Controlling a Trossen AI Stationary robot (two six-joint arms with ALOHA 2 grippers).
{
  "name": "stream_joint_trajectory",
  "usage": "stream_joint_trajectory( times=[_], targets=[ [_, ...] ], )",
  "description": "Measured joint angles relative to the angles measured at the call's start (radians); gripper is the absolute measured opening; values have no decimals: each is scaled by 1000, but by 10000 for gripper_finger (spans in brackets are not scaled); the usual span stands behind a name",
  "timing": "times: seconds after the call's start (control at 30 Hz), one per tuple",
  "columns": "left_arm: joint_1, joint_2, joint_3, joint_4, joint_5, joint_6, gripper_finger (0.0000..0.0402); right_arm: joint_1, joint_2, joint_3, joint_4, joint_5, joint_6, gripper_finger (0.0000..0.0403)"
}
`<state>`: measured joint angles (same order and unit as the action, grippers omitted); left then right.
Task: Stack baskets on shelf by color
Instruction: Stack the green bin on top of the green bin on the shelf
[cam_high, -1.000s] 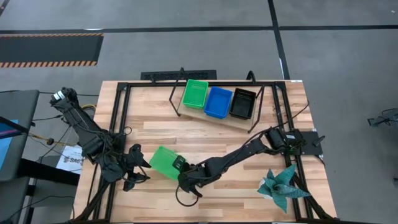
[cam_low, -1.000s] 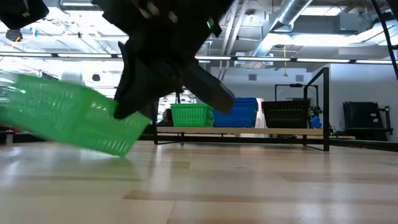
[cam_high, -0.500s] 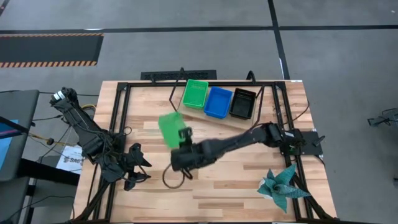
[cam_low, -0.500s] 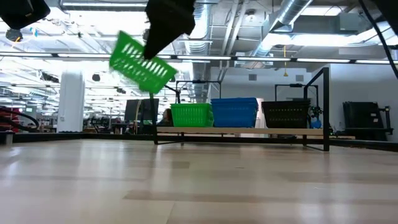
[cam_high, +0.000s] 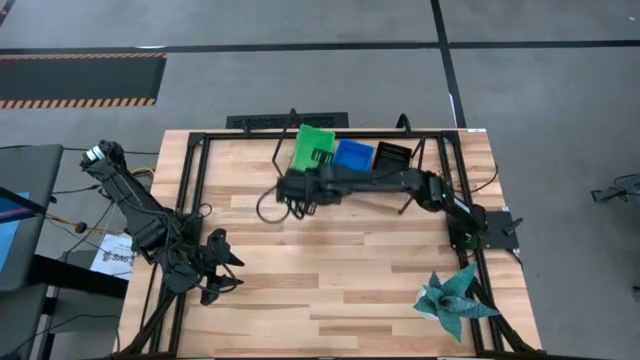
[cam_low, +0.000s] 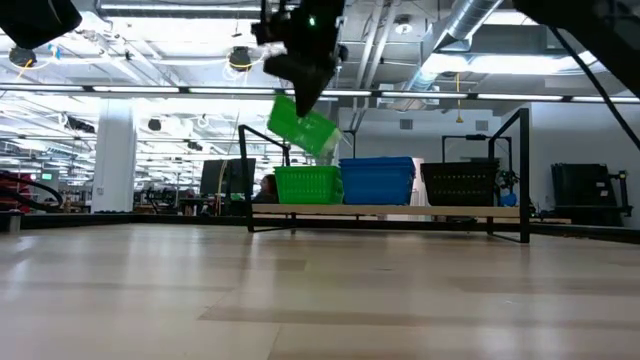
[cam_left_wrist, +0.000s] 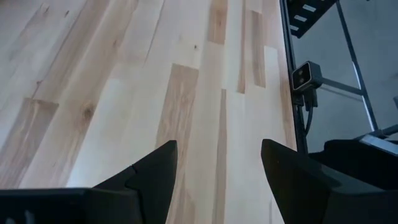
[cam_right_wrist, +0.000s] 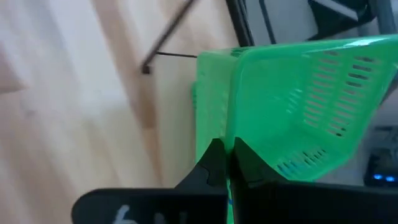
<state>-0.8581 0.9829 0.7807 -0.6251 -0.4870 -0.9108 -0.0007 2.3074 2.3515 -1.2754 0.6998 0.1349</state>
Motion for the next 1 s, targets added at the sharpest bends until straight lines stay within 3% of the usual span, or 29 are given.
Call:
stream_joint_trajectory(
  times=[0.23,0.43,1.0],
  targets=[
    [0,0,-1,-19,-38,8,221,-82,0,-2,20,-42,-40,2],
    [0,0,-1,-24,-54,11,221,-106,6,-2,24,-75,-116,2],
    [0,0,-1,-39,-56,7,221,-139,20,-2,12,-104,-144,10]
  ],
)
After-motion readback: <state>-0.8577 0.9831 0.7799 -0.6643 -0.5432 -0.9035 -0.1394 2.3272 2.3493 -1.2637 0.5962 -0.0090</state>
